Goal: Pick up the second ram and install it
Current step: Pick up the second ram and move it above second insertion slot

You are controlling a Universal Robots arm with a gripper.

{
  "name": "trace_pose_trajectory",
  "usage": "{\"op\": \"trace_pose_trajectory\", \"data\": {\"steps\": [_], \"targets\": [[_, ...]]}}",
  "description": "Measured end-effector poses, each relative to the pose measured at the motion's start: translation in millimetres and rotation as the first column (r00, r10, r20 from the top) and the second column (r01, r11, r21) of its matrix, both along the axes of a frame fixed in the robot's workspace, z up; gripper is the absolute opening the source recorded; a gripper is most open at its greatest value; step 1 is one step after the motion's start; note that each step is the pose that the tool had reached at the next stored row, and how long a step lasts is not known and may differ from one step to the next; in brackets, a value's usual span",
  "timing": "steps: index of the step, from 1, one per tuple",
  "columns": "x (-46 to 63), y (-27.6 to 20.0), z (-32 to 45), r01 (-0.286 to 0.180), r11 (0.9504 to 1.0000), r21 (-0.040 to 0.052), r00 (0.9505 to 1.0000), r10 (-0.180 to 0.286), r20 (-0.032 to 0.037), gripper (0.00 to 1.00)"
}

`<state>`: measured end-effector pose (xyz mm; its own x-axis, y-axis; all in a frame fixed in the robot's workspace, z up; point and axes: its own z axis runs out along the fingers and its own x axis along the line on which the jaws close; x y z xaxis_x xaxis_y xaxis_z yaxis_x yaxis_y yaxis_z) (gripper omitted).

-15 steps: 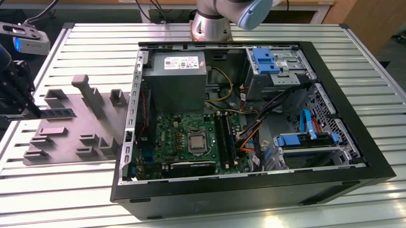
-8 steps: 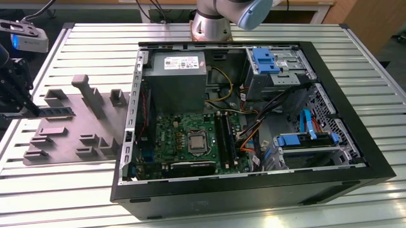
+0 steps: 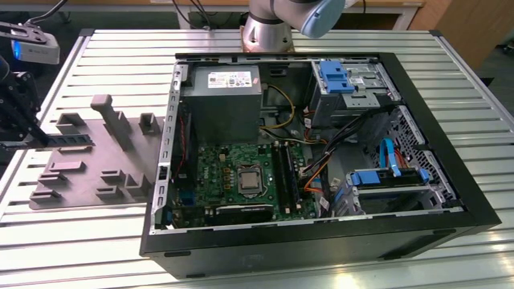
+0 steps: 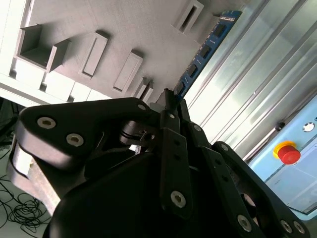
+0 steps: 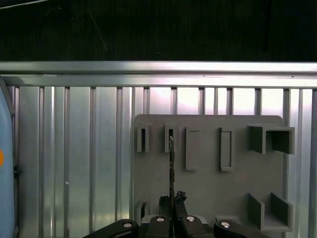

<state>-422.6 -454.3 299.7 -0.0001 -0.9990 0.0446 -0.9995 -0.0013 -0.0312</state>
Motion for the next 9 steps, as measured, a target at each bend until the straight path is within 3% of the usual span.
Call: {"op": "trace_pose_trajectory", "data": {"steps": [9], "targets": [[0.0,0.0,3.8,0.0,1.0,0.0,1.0,0.0,-0.0001,0.14]]}}
